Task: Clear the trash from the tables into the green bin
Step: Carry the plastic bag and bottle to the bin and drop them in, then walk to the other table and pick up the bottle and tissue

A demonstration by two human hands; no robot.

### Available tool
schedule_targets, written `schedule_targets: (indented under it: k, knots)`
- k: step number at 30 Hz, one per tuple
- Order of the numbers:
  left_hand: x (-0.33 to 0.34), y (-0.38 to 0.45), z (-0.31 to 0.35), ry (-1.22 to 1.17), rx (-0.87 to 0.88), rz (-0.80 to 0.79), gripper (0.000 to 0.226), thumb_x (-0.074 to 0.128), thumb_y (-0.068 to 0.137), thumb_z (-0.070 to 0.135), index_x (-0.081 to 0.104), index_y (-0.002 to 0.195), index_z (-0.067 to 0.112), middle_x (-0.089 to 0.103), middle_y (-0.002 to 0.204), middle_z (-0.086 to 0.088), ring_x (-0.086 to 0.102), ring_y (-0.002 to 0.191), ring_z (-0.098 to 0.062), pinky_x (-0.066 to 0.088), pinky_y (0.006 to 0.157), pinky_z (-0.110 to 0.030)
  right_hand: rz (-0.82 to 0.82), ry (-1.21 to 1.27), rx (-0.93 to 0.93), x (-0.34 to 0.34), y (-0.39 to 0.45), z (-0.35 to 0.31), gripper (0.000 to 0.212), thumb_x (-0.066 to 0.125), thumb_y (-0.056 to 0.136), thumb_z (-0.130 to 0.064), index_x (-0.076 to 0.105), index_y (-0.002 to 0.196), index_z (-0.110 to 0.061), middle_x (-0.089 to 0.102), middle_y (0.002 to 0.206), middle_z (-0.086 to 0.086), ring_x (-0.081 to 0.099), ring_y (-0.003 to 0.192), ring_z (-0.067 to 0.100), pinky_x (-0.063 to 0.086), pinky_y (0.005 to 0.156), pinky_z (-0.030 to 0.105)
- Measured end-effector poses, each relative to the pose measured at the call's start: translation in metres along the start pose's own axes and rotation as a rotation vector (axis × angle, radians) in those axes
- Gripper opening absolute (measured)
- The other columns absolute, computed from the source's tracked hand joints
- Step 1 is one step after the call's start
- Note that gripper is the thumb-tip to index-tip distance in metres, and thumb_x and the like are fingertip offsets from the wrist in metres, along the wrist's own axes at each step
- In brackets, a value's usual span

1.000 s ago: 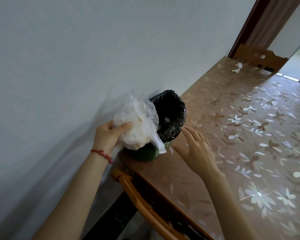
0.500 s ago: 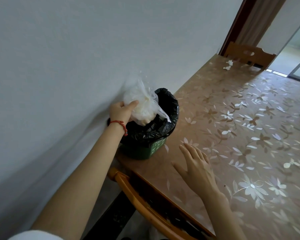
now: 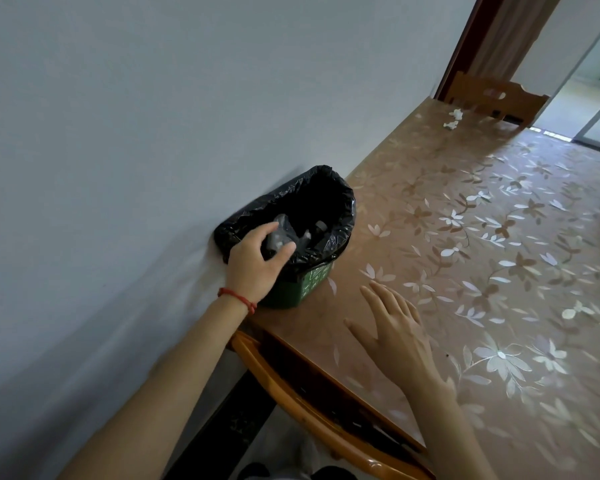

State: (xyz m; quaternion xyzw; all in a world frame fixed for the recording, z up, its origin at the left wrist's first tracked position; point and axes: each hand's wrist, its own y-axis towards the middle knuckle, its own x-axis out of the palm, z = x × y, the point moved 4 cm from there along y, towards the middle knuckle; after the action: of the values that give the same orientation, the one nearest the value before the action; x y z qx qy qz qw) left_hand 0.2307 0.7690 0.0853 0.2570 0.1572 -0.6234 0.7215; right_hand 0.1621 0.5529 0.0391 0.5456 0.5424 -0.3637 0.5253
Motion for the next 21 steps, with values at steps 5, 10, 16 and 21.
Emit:
schedule_targets:
  k: [5, 10, 16, 21]
  knots:
    - [0.014, -0.039, 0.001, 0.415, 0.331, -0.082, 0.061, 0.045, 0.082, 0.049, 0.052, 0.126, 0.007, 0.054, 0.131, -0.013, 0.048, 0.124, -0.027, 0.031, 0.105, -0.042, 0.015, -0.026, 0.038, 0.0, -0.014, 0.0, 0.064, 0.035, 0.085, -0.059, 0.054, 0.124, -0.013, 0.058, 0.129, 0.009, 0.054, 0.119, 0.025, 0.042, 0.098, 0.04]
    - [0.031, -0.068, -0.006, 0.592, 0.467, -0.175, 0.06, 0.041, 0.083, 0.049, 0.052, 0.126, 0.008, 0.057, 0.129, -0.013, 0.05, 0.123, -0.028, 0.034, 0.102, -0.05, 0.01, -0.036, 0.103, 0.0, -0.034, 0.001, 0.065, 0.034, 0.084, -0.06, 0.053, 0.126, -0.013, 0.056, 0.131, 0.01, 0.052, 0.12, 0.027, 0.04, 0.099, 0.042]
    - [0.053, -0.09, -0.014, 0.653, 0.538, -0.298, 0.062, 0.038, 0.083, 0.051, 0.052, 0.126, 0.008, 0.057, 0.128, -0.013, 0.051, 0.122, -0.028, 0.033, 0.102, -0.049, 0.027, -0.062, 0.232, -0.003, -0.07, 0.011, 0.059, 0.052, 0.085, -0.053, 0.05, 0.129, -0.014, 0.052, 0.135, 0.009, 0.048, 0.125, 0.026, 0.037, 0.102, 0.041]
    - [0.076, -0.103, -0.011, 0.652, 0.557, -0.397, 0.064, 0.036, 0.083, 0.051, 0.051, 0.128, 0.008, 0.056, 0.13, -0.014, 0.05, 0.123, -0.029, 0.035, 0.102, -0.05, -0.014, -0.02, 0.336, 0.001, -0.1, 0.028, 0.061, 0.049, 0.086, -0.053, 0.045, 0.132, -0.014, 0.048, 0.139, 0.01, 0.043, 0.129, 0.026, 0.032, 0.105, 0.041]
